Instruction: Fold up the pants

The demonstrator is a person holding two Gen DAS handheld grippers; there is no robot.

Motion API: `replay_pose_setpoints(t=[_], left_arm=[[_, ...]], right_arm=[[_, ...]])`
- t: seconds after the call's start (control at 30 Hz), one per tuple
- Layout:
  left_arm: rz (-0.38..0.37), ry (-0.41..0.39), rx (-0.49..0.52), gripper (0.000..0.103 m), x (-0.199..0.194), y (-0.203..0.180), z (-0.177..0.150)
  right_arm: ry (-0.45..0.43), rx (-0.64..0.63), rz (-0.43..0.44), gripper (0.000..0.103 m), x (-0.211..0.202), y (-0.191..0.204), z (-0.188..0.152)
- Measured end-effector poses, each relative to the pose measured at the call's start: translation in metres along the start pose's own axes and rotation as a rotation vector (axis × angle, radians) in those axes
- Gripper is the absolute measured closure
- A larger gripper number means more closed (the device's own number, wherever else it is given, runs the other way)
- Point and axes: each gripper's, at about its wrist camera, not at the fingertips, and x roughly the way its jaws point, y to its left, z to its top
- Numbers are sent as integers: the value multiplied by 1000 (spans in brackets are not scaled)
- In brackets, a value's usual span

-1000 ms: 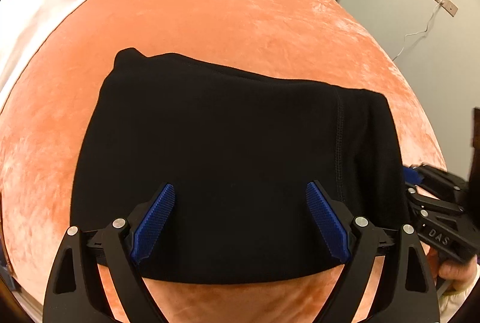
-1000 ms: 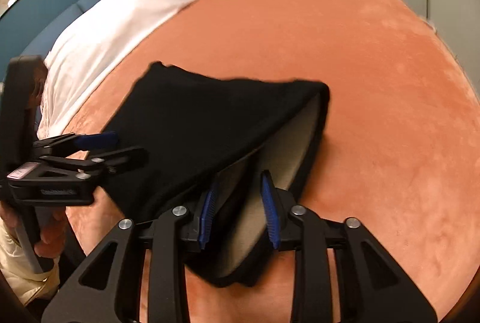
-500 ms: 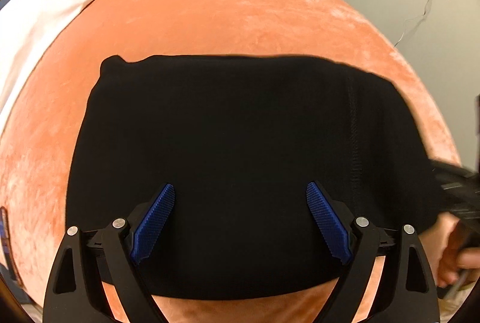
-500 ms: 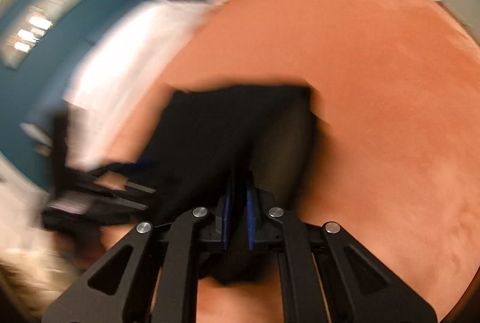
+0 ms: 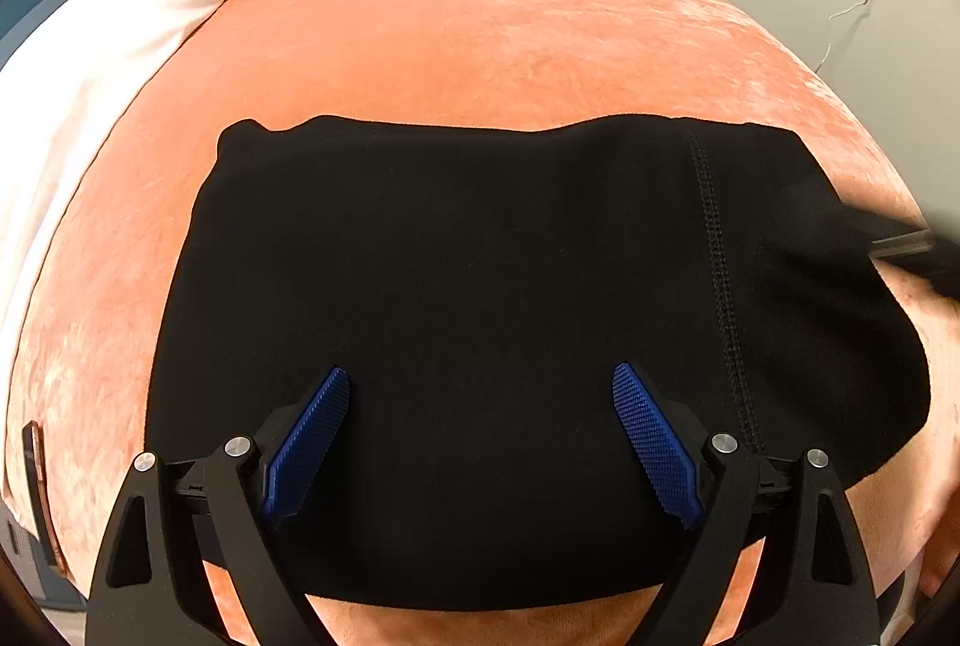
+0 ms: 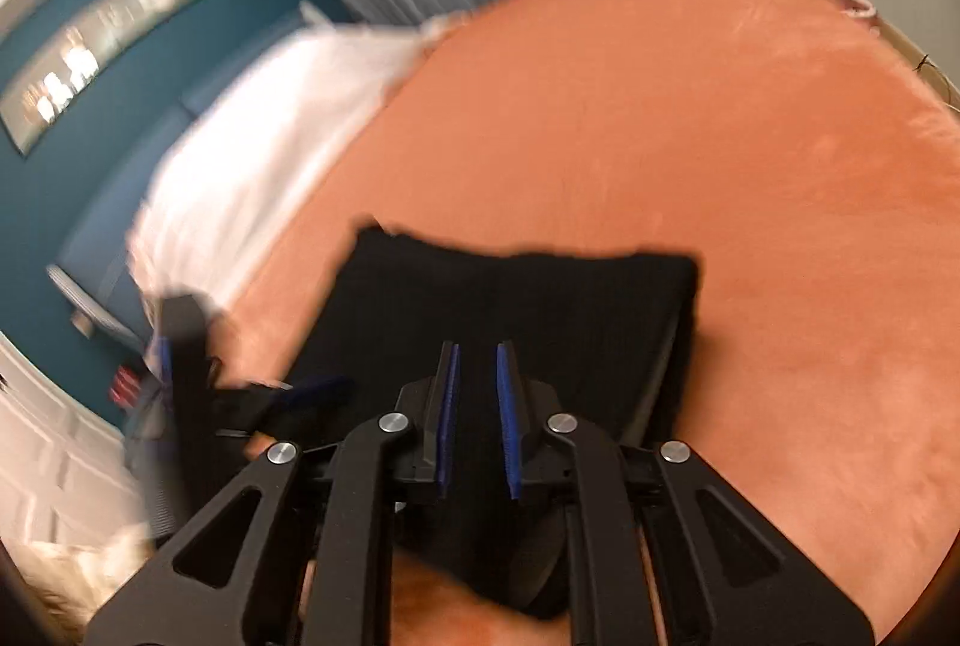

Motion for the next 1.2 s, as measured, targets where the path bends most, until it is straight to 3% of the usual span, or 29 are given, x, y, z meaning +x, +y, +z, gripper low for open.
replay_pose_setpoints(t=[0.03,0.07,0.1,0.17,0.23,0.3,0.4,0.43,0.5,0.57,0.6,0.67,0.73,0.8,0.9,0.97,1.0,1.07,1.13,1.2], left_arm=[[-3,2,3,15,1,0,0],[-17,8,8,15,1,1,-1],[-24,7,13,15,-1,2,-1],[-21,-6,16,16,-6,5,-3],[-53,-21,-18,16,-12,13,-7],[-87,-17,-44,16,-14,21,-11],[-107,-5,-61,16,-10,28,-19],[-100,-4,-45,16,-10,26,-21],[-94,-14,-16,16,-15,25,-25],[-118,-19,-12,16,-20,30,-27],[-133,-22,-18,16,-21,34,-28],[-162,-12,-39,16,-18,43,-33],[-175,-15,-37,16,-13,45,-36],[-157,-42,-17,16,-13,41,-40],[-155,-51,-12,16,-15,39,-45],[-151,-52,-9,16,-14,41,-47],[-138,-58,-9,16,-14,43,-48],[-156,-56,-14,16,-11,48,-49],[-189,-42,-26,15,-8,50,-49],[-185,-52,-20,13,-7,48,-49]], right_arm=[[7,42,-11,103,9,-17,1],[-3,135,65,103,8,-36,0],[-38,239,71,103,-4,-50,-1],[-114,206,-62,101,-34,-45,4],[-128,162,15,101,-52,-21,17],[-81,87,89,100,-46,14,29],[87,-12,162,99,8,73,42],[144,-37,134,101,28,83,38],[216,-56,-67,103,70,76,40],[169,114,-27,103,63,50,45],[117,128,-76,103,47,51,47],[56,60,-86,100,28,74,50],[123,-41,101,100,35,124,55],[206,-136,180,100,62,157,60],[367,-243,147,100,138,195,67],[403,-282,46,103,182,198,75],[398,-256,47,103,192,193,82],[367,-214,38,103,189,196,92],[286,-268,60,99,168,213,99],[300,-288,97,99,168,215,93]])
